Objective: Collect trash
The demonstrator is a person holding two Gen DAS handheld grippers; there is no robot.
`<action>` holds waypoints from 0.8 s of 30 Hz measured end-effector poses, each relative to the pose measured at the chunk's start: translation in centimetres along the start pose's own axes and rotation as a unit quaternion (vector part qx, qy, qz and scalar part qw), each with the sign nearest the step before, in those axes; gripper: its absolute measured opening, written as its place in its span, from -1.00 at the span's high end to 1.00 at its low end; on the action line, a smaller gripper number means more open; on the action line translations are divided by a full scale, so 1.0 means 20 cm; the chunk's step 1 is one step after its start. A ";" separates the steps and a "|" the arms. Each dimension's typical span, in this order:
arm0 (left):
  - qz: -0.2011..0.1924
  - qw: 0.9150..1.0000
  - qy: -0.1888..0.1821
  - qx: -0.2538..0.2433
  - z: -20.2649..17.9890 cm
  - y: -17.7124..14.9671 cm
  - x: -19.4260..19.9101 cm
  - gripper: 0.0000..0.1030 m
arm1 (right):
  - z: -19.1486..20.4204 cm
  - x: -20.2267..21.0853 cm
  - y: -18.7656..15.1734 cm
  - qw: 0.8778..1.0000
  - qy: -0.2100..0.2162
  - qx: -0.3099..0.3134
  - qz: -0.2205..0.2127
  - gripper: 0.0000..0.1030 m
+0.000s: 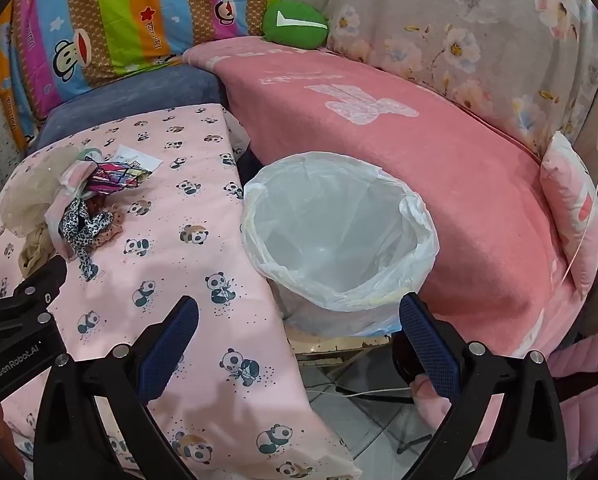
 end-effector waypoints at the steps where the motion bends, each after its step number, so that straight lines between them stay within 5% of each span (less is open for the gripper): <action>1: 0.002 1.000 0.002 -0.001 0.00 0.00 0.00 -0.85 | 0.00 0.00 0.00 1.000 0.001 0.000 -0.001 -0.87; 24: -0.002 1.000 -0.001 0.003 0.01 0.03 0.02 -0.85 | 0.01 0.02 0.03 1.000 -0.007 0.006 -0.006 -0.87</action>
Point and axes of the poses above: each gripper's, at about its wrist camera, not at the fingertips, and x roughly against the way its jaws point, z to its left, y to its top, the point moved 2 cm from there along -x, roughly the way its jaws point, and after that the axes turned 13 degrees about y, right-handed, at the moved point
